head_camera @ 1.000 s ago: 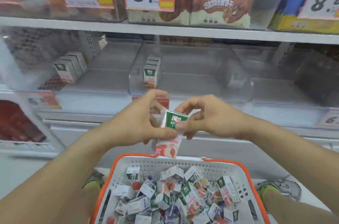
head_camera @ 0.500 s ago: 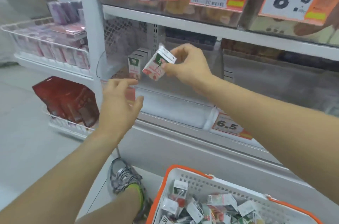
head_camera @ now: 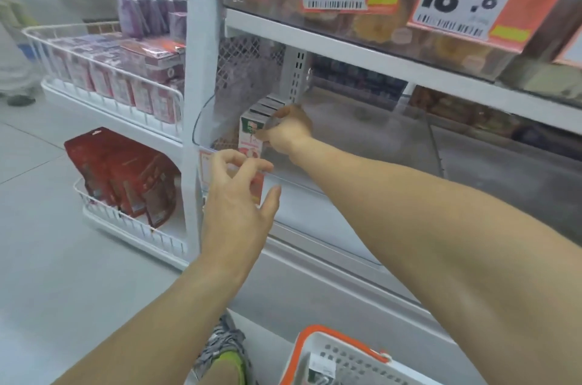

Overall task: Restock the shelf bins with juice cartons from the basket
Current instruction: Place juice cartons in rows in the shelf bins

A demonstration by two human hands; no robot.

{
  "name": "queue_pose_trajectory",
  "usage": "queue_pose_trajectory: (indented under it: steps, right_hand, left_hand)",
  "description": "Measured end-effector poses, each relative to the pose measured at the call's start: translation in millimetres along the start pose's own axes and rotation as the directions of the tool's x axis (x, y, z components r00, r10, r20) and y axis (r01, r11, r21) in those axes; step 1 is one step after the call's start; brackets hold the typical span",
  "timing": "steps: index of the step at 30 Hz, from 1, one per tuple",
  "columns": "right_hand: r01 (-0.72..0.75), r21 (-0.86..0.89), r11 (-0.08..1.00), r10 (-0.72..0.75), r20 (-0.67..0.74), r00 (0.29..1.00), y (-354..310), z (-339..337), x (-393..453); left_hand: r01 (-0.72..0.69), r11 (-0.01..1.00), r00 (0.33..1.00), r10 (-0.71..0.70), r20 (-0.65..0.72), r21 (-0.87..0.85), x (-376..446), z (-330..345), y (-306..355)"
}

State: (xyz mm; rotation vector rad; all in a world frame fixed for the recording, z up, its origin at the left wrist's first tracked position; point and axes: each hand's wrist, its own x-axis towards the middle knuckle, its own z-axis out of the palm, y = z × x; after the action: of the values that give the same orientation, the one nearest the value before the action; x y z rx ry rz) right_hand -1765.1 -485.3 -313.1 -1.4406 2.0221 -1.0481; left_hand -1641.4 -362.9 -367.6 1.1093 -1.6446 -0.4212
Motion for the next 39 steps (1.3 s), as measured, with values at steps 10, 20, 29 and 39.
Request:
queue_pose_trajectory:
  steps: [10,20,29,39]
  right_hand:
    - [0.151,0.227,0.962,-0.157,0.006,0.988,9,-109,-117]
    - [-0.229,0.161,0.960,0.155,0.377,0.913,171,-178,-290]
    - [-0.280,-0.281,0.918,0.386,0.468,0.795,328,-167,-354]
    - [-0.399,-0.450,0.799,0.562,0.322,0.762,380,-163,-404]
  left_hand:
    - [0.039,0.999,0.998,-0.038,0.058,-0.011,-7,-5,30]
    - [0.109,0.987,0.601,-0.162,0.782,0.120,-163,43,46]
    - [-0.105,0.875,0.300,-0.425,0.854,0.472,-295,66,24]
    - [-0.008,0.864,0.306,-0.478,0.824,0.504,-294,79,8]
